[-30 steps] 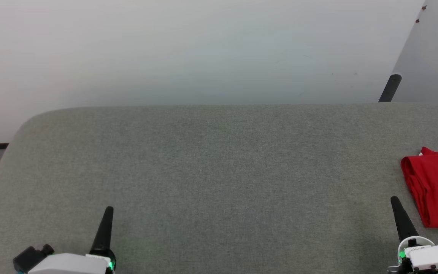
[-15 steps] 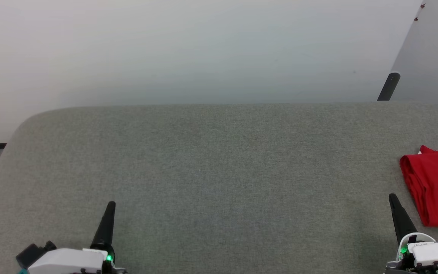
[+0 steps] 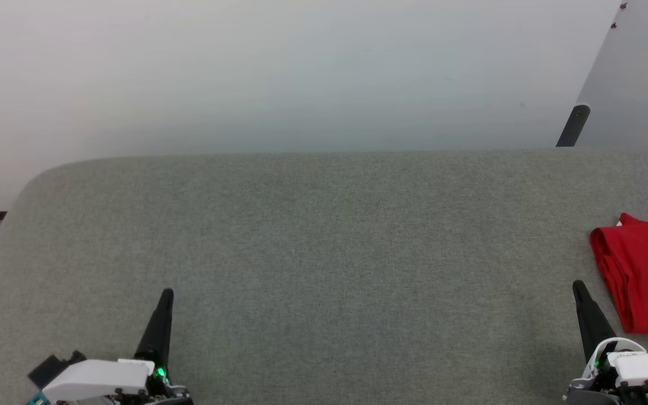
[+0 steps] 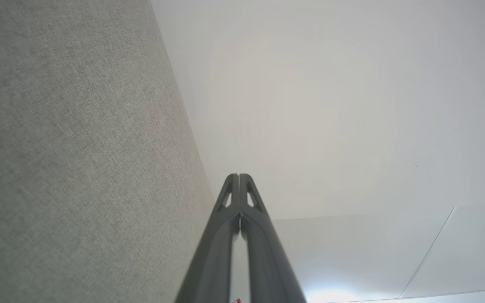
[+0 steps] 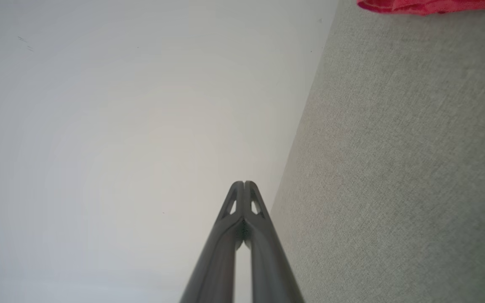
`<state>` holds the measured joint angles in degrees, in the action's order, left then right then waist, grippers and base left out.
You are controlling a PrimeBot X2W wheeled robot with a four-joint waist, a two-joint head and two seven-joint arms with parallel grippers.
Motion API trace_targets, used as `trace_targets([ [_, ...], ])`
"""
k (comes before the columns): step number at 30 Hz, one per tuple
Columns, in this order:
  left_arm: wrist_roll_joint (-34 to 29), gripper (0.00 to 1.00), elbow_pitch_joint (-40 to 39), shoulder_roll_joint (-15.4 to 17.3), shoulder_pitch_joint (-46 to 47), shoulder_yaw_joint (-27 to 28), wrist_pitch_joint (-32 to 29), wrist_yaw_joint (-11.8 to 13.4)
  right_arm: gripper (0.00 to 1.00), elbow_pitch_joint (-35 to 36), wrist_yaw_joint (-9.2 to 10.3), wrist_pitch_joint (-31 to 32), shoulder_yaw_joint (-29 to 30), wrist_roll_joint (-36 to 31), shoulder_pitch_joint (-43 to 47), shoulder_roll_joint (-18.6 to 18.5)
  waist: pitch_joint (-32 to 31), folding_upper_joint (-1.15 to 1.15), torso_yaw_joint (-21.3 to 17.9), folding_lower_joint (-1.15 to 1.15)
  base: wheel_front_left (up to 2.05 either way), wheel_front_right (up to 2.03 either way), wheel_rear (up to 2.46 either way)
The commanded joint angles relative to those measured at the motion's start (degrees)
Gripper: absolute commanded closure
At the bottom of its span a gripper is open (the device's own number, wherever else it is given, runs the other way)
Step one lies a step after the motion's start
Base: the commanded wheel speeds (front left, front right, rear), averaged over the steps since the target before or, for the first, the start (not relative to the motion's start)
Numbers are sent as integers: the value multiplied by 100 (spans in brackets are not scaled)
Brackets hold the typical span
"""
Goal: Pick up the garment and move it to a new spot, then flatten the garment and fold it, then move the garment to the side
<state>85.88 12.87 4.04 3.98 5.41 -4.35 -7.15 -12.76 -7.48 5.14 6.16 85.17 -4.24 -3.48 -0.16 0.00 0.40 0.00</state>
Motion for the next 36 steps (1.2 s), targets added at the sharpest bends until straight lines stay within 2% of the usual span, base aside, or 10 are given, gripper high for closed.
trace_targets([
  [1,115,100,9,-16,95,25,-31,-48,100,-10,-2,35,15,134,-120,8,3,0,-4,0,0,0,0],
  [19,685,100,133,-106,260,99,-223,-47,100,-137,-2,152,41,747,-251,67,33,0,-39,0,0,0,0],
  [36,670,100,132,-109,262,106,-221,-48,100,-136,-2,147,41,735,-216,68,34,0,-40,0,0,0,0],
])
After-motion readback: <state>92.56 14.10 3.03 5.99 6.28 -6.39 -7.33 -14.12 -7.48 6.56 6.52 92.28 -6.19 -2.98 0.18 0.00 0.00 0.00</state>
